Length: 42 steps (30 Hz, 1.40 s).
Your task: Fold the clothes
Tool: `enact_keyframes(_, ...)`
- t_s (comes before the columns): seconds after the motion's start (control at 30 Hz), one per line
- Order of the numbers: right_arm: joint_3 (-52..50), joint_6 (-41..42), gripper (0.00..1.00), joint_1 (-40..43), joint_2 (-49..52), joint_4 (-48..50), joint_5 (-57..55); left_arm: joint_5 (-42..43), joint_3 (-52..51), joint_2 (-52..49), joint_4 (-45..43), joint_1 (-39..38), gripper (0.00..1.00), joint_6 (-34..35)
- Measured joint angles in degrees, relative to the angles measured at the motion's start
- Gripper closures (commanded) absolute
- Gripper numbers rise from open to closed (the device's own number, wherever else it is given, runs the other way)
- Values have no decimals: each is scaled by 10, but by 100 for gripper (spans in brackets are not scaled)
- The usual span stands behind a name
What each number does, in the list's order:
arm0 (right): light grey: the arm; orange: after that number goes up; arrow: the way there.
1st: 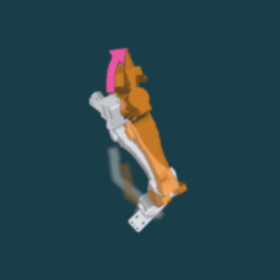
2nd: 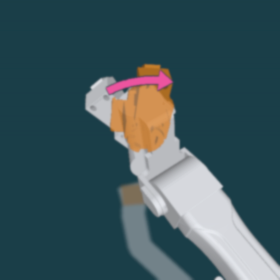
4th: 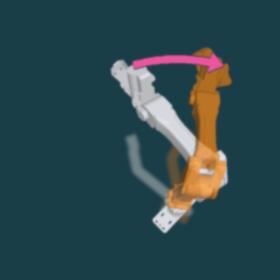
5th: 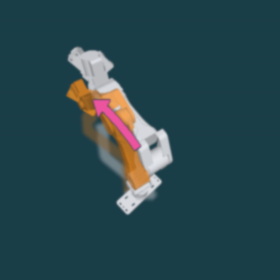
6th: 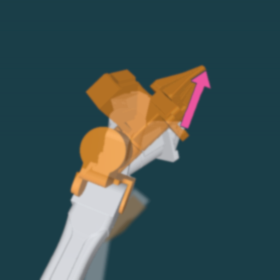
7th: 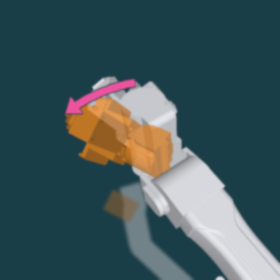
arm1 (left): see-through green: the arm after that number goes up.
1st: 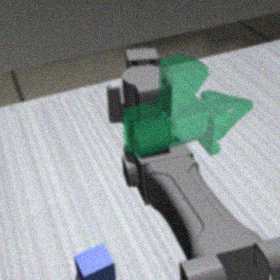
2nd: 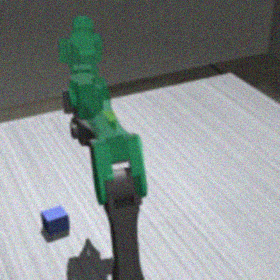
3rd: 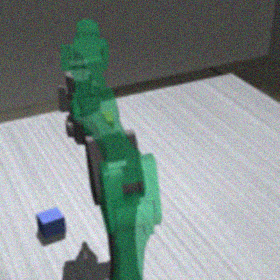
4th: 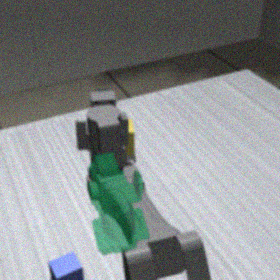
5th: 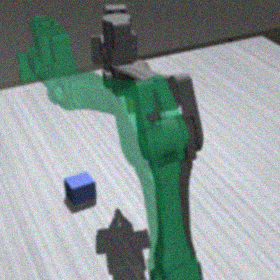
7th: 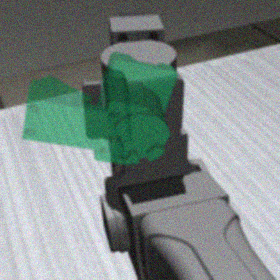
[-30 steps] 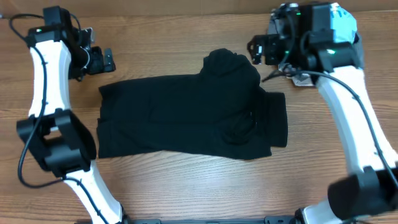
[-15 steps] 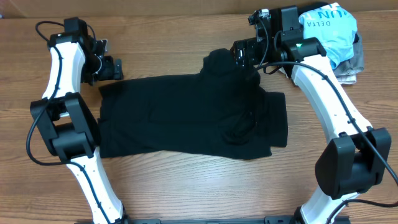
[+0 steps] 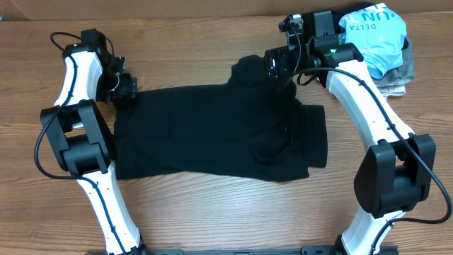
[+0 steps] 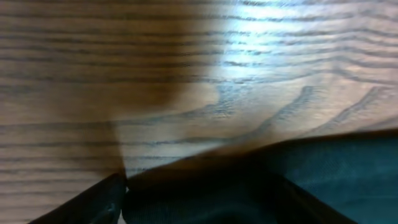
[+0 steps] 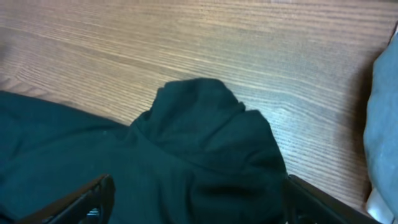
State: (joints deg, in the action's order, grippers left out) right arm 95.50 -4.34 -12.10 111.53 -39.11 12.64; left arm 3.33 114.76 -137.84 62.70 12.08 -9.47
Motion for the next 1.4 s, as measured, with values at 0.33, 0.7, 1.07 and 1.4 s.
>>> enact_keyframes(0.33, 0, -3, 53, 0, 0, 33, -6, -5, 6, -5, 2, -1, 96, -1)
enact_keyframes(0.7, 0, 13, 32, 0, 66, 97, -42, -5, 129, -24, 92, -1, 96, 20)
enact_keyframes(1.07, 0, 41, 0, 1, 174, 130, -63, -6, 165, -24, 99, -1, 96, 23)
enact_keyframes(1.4, 0, 73, 30, 1, 212, 216, -58, -6, 165, -24, 100, -1, 96, 23)
